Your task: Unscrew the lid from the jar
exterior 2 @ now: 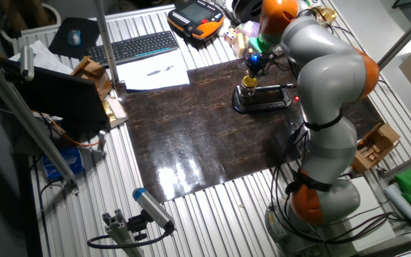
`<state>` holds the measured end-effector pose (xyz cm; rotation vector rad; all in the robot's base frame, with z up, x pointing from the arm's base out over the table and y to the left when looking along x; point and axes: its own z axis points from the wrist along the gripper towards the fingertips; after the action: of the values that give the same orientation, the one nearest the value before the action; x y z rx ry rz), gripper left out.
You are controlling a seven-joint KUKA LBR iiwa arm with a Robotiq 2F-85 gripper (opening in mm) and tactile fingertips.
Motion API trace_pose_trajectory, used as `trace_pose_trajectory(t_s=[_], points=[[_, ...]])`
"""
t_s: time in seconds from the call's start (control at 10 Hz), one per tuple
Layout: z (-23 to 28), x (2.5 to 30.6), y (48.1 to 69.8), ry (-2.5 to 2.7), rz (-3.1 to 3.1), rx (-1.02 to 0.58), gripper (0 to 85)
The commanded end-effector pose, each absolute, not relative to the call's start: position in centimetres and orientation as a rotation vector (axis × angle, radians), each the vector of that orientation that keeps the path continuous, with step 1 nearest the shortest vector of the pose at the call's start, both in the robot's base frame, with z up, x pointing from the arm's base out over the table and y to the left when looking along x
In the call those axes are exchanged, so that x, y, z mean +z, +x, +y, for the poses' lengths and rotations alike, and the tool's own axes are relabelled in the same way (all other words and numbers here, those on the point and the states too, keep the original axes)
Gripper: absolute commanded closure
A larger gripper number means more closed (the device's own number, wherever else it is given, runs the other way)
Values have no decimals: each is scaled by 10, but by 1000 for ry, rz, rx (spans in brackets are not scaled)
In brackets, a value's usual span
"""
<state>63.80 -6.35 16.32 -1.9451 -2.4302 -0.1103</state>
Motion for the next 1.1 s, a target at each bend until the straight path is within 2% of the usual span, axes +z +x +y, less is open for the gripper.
trace_pose_trajectory(t_s=[0.0,1.0], points=[[-63,163,638,-2940,-1147,-138,843],[-62,161,641,-3011,-1114,-18,843]])
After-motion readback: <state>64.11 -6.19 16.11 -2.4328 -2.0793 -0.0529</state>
